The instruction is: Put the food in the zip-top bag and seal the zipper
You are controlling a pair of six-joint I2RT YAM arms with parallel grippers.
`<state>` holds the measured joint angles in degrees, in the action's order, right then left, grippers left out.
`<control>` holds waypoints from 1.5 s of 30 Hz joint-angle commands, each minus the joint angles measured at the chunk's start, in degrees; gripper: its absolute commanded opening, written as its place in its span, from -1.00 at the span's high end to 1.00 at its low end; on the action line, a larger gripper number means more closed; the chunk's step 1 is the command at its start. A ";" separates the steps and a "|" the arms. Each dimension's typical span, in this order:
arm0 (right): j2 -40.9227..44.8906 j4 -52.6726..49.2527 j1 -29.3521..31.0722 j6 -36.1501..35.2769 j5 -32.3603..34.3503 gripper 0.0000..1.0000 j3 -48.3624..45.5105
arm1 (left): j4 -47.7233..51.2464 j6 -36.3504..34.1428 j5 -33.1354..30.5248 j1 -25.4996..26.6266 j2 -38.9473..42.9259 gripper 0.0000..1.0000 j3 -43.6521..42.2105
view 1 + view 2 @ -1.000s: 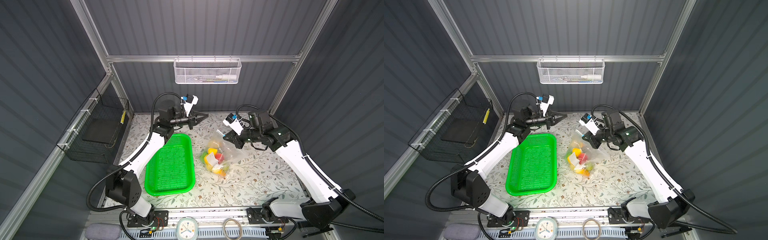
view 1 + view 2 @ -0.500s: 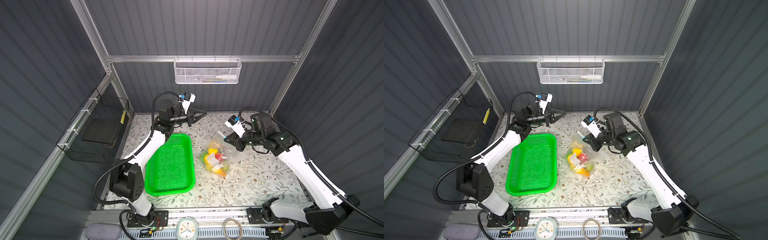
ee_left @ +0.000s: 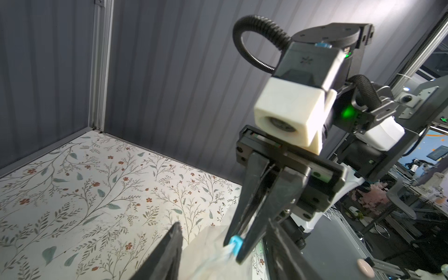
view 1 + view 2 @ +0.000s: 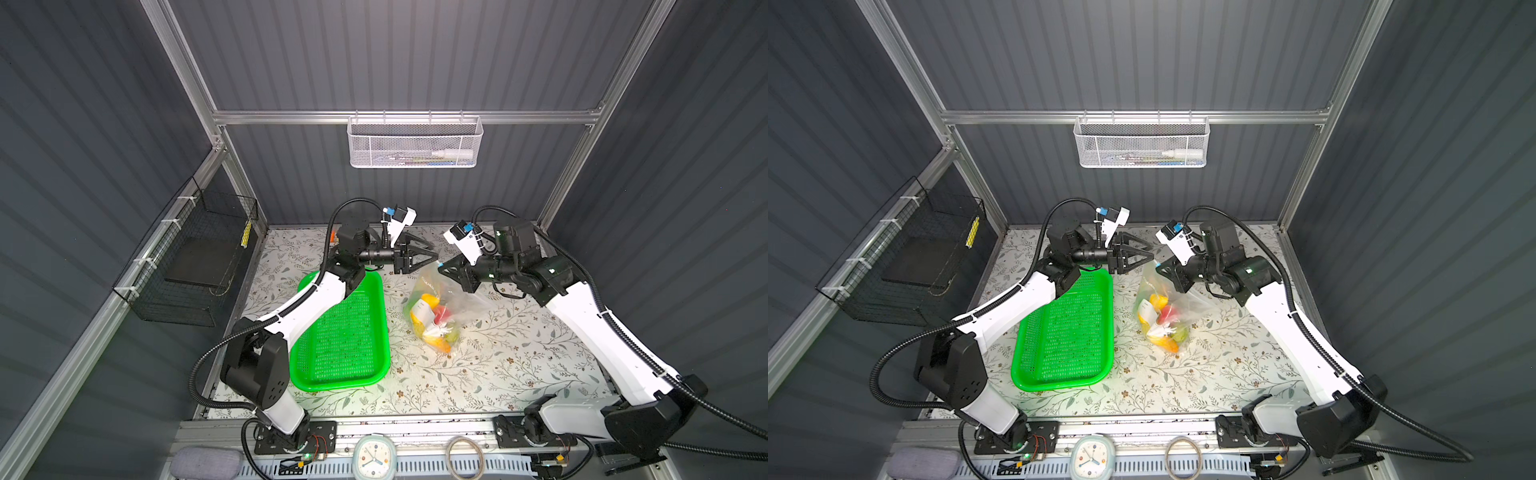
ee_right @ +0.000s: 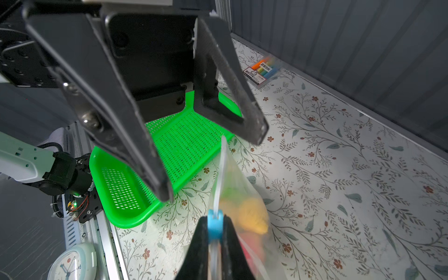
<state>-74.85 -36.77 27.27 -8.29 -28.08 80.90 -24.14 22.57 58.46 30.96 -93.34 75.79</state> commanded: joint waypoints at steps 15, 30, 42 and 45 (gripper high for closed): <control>0.52 -0.08 0.30 -0.35 0.82 0.97 2.42 | -0.62 0.24 2.98 0.33 -2.02 0.02 -1.96; 0.15 -2.05 0.33 -0.10 0.15 1.00 2.67 | -1.65 1.36 3.57 0.33 -1.93 1.00 -1.51; 1.81 -6.06 0.33 1.38 5.82 1.00 1.40 | 7.88 -5.38 -5.90 -2.31 -1.82 1.00 4.30; 3.07 -6.60 0.29 1.42 7.30 1.00 0.05 | 8.12 -5.55 -6.45 -3.24 -2.19 1.00 6.95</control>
<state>-74.46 -39.18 27.42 -7.42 -22.39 82.30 -16.60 18.76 57.01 30.74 -95.29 78.15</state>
